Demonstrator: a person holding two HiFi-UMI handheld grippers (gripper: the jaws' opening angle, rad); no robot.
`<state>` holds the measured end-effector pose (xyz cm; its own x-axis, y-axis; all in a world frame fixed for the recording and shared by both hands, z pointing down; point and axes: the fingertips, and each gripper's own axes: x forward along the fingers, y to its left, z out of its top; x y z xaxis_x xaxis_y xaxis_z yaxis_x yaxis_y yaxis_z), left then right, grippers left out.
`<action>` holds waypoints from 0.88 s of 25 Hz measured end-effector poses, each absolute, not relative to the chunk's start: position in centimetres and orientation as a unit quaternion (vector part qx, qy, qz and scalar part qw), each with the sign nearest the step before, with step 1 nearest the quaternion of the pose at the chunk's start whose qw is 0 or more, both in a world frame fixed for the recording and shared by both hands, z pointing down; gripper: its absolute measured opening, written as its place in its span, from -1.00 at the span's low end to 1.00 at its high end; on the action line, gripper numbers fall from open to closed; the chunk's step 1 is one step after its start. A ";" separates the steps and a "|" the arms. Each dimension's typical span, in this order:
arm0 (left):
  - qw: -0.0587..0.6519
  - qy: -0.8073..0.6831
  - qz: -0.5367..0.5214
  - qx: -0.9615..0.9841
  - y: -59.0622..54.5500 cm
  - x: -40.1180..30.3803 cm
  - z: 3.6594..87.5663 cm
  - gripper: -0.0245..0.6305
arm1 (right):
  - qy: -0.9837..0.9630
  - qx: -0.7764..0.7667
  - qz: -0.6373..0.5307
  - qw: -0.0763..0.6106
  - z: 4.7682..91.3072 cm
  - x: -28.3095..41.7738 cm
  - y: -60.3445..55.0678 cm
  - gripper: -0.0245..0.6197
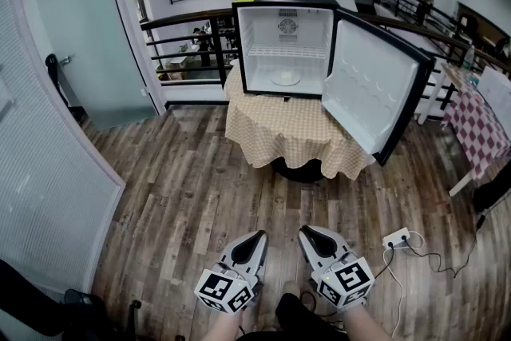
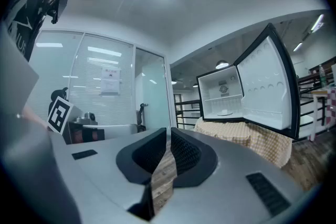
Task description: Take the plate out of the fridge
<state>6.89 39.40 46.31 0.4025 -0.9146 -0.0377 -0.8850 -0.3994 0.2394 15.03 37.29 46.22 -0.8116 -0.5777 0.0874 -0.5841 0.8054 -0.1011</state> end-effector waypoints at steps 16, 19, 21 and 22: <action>0.099 -0.530 -0.074 0.839 25.1 7.2 45.8 -0.90 | -0.954 0.290 0.069 0.019 45.5 13.6 23.9 -0.80; 0.098 -0.535 -0.072 0.836 23.6 7.4 45.9 -0.90 | -0.956 0.283 0.071 0.019 45.8 13.5 22.5 -0.79; 0.097 -0.540 -0.072 0.833 22.8 7.4 46.0 -0.90 | -0.957 0.279 0.074 0.018 46.0 13.5 21.5 -0.79; 0.097 -0.542 -0.072 0.832 22.5 7.4 46.0 -0.90 | -0.957 0.278 0.076 0.016 46.0 13.5 21.1 -0.79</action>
<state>7.36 22.47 45.99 0.4033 -0.9150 -0.0142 -0.8871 -0.3947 0.2393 13.50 21.09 46.04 -0.8450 -0.5297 0.0737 -0.5347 0.8339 -0.1370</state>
